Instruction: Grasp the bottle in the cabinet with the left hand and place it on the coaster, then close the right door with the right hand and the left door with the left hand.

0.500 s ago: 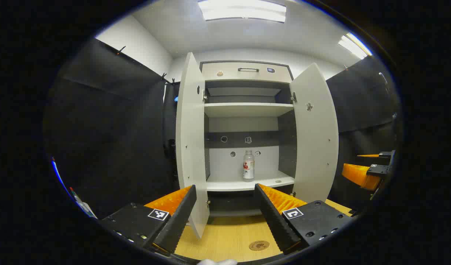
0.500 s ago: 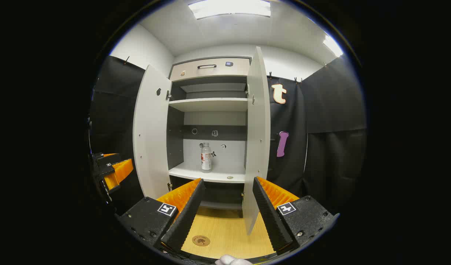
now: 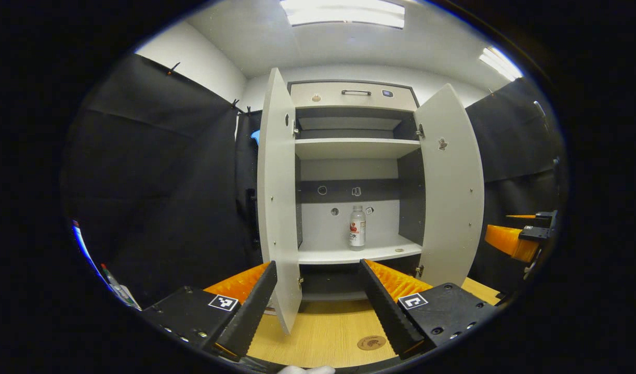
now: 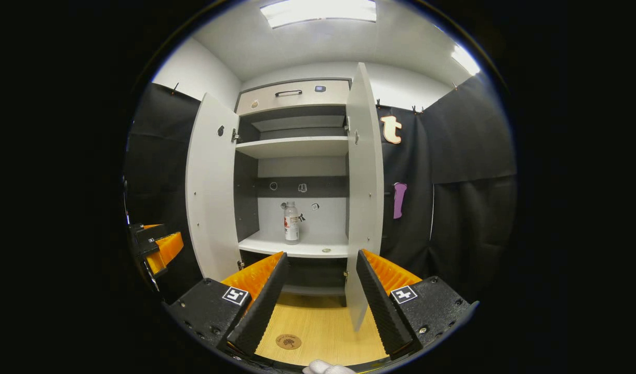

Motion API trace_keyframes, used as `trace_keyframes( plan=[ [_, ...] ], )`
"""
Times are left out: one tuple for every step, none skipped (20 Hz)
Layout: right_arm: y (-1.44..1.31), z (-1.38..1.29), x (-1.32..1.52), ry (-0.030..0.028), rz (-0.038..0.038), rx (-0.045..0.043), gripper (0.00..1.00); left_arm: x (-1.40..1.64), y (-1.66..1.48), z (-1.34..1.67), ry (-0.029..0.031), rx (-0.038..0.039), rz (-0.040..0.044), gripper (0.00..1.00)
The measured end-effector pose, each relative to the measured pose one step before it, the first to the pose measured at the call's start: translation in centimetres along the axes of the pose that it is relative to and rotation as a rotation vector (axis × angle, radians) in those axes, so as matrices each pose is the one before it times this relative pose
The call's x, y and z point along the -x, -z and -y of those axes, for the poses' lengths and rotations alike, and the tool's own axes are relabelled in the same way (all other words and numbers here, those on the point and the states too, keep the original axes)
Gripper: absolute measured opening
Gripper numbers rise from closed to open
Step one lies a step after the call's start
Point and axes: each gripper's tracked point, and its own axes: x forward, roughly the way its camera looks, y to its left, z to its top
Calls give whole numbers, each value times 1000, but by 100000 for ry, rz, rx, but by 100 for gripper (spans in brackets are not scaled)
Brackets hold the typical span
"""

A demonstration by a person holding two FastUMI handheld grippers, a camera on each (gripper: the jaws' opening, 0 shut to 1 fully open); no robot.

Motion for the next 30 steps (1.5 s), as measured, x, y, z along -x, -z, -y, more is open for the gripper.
trace_keyframes(
  plan=[
    [118, -111, -102, -305, -150, 20, 82, -192, 22, -99, -182, -256, -32, 96],
    [20, -62, -92, -80, -13, 259, 82, -170, 53, -70, -221, -147, -191, 96],
    [92, -115, -170, -212, -200, 416, 82, -100, 133, -13, -96, 37, -177, 96],
    [-16, -15, -190, -190, 6, 272, 82, -220, 18, 1, -89, 90, 58, 96],
    [-31, 40, -152, -217, 265, -13, 82, -343, -59, -15, -123, -140, 5, 95],
    [-49, 4, -268, -286, 11, -133, 82, -285, 61, -46, -329, -234, -196, 96],
    [-12, 42, -231, -386, 101, -165, 82, -321, 75, 40, -267, -67, 22, 96],
    [-11, 35, -288, -154, 78, -117, 82, -423, 92, 122, -21, -136, -373, 96],
    [68, 137, -327, -156, -414, 18, 82, -551, 73, 182, -47, -62, -226, 95],
    [-78, 100, -369, -330, -6, -77, 82, -783, 32, 227, 234, -149, 95, 96],
    [-65, 154, -411, -62, -72, 57, 82, -694, -20, 299, 298, -177, 144, 95],
    [-32, 271, -351, -64, -350, 140, 82, -990, 18, 274, 217, 90, 266, 95],
    [86, 186, -334, -107, -497, 141, 82, -1240, 70, 633, 1396, 179, -94, 95],
    [-78, 251, -292, -110, -413, -22, 82, -1338, 58, 673, 1477, 122, -153, 96],
    [-8, 261, -339, 96, -539, -39, 82, -1417, 6, 665, 1280, 332, -143, 95],
    [-52, 290, -367, 311, -656, 164, 82, -1607, -101, 772, 1720, 334, 251, 96],
    [55, 161, -219, -102, -610, 231, 82, -1674, -116, 669, 1454, 351, 726, 96],
    [-167, 157, -307, -135, -329, 195, 82, -1853, -119, 712, 1320, 783, 153, 96],
    [-41, 190, -287, -260, -587, 91, 82, -2003, -224, 603, 964, 310, 785, 96],
    [-193, 39, -219, -465, -123, -39, 82, -2125, -419, 490, 436, -321, 1476, 96],
    [-124, 198, -204, -2, -411, 162, 82, -2009, -311, 528, 319, -477, 744, 96],
    [-50, 166, -170, -213, -624, 302, 82, -2168, -245, 642, 646, -284, 425, 95],
    [-44, 208, -78, -44, -362, 31, 82, -2292, -149, 672, 986, 240, 670, 96],
    [-62, 139, -172, -142, -527, -462, 82, -2071, -142, 573, 1075, 175, 335, 95],
    [89, 136, -174, -415, -759, -815, 82, -2283, -102, 650, 768, 367, 346, 96],
    [49, 162, -116, -69, -930, -905, 82, -2162, 13, 650, 888, 851, -296, 95],
    [42, 296, -190, 152, -542, -551, 82, -2104, 206, 422, 128, 1058, -625, 96],
    [-119, 376, -187, 650, 22, 88, 82, -1995, 333, 357, -645, 464, -1411, 96],
    [-88, 415, -196, 946, -210, 524, 82, -1944, 203, 242, -598, -98, -558, 96],
    [-93, 361, -180, 510, -136, 494, 82, -1793, 265, 81, -557, -670, -790, 96]
  ],
)
